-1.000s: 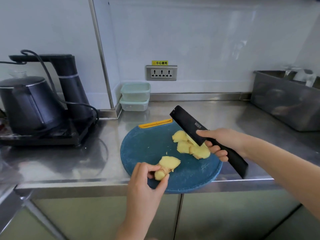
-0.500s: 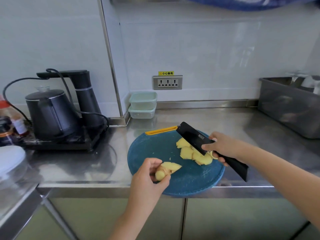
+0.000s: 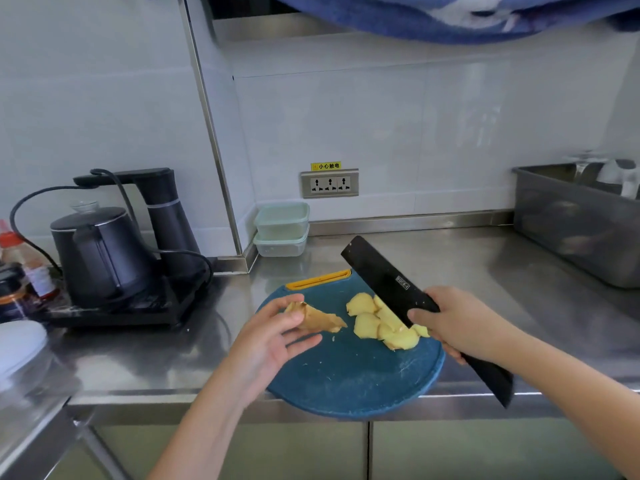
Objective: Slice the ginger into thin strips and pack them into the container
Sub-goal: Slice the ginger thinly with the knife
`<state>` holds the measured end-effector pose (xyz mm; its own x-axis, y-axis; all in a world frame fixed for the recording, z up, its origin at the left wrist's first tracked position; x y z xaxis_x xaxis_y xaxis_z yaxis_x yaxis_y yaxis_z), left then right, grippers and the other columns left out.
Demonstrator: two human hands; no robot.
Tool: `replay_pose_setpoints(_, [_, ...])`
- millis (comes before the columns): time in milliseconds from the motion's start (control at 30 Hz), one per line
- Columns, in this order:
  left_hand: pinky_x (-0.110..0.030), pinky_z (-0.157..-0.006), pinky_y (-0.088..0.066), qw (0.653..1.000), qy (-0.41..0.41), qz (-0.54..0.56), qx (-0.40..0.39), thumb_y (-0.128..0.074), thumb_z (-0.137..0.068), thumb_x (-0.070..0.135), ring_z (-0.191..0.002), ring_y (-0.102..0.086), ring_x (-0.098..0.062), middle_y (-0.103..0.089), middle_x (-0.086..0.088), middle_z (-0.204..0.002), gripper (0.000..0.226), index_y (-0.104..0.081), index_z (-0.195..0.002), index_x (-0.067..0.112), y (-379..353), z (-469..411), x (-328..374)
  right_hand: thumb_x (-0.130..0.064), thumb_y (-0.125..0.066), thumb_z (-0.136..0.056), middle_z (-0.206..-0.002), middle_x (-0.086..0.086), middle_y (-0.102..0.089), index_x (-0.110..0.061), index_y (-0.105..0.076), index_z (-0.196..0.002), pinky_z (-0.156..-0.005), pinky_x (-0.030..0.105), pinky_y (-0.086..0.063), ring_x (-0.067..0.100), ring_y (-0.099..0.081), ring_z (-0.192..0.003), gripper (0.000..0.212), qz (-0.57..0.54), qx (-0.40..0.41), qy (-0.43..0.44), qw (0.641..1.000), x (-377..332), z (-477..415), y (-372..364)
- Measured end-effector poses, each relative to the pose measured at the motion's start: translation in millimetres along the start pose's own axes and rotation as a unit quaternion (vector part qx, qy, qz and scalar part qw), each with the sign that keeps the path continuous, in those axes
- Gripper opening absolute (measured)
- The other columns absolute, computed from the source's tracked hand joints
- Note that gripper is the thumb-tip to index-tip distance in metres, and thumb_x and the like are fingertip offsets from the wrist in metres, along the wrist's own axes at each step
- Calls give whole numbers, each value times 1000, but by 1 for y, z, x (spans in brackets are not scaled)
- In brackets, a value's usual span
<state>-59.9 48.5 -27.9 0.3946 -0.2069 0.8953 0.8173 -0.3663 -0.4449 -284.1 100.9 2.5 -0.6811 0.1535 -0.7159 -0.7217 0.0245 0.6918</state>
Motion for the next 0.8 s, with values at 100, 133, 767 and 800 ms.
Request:
replay_pose_setpoints(100, [-47,-86,-55,998,42,43,-8,-62,-73,11,-101,-65,-40,-65,-30,-105,41,-57,-109,-7,-2,-8,-8,-23,-54,-96,-58,5,-48,-16,-52,-87,-37,22,-39,7,-41,-30,12,15,7,24,1000,-6,11,-8])
replay_pose_setpoints(133, [-51,-86,-53,996,55,69,0,-57,-75,12,-100,-65,-40,-66,-30,-101,37,-57,-106,-7,-1,-9,-11,-23,-54,-96,-57,4,-47,-17,-53,-87,-37,22,-39,7,-40,-30,11,13,11,29,999,-7,13,-9])
replay_pose_setpoints(767, [-14,-62,-41,739,-90,-657,116,-70,-80,41,-83,-55,0,-60,15,-87,31,-52,-105,35,-7,6,-4,-37,-39,-101,-76,-3,-54,-20,-47,-87,-53,23,-41,12,-53,-64,24,176,28,72,981,-10,21,-51])
replay_pose_setpoints(800, [-13,-62,-38,734,-108,-659,124,-69,-80,43,-83,-54,-1,-58,14,-88,30,-52,-104,35,-6,9,-4,-37,-37,-101,-75,-3,-53,-20,-45,-88,-52,22,-40,14,-52,-64,23,202,34,83,975,-14,19,-55])
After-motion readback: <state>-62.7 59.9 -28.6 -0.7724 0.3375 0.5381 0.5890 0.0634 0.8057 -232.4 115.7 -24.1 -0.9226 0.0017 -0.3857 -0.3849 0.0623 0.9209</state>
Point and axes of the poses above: each hand's wrist, its own z-axis away from the middle knuckle, its own y-axis out of the back of the hand, x = y × z, the point moved 10 cm from there along -z, towards the middle knuckle
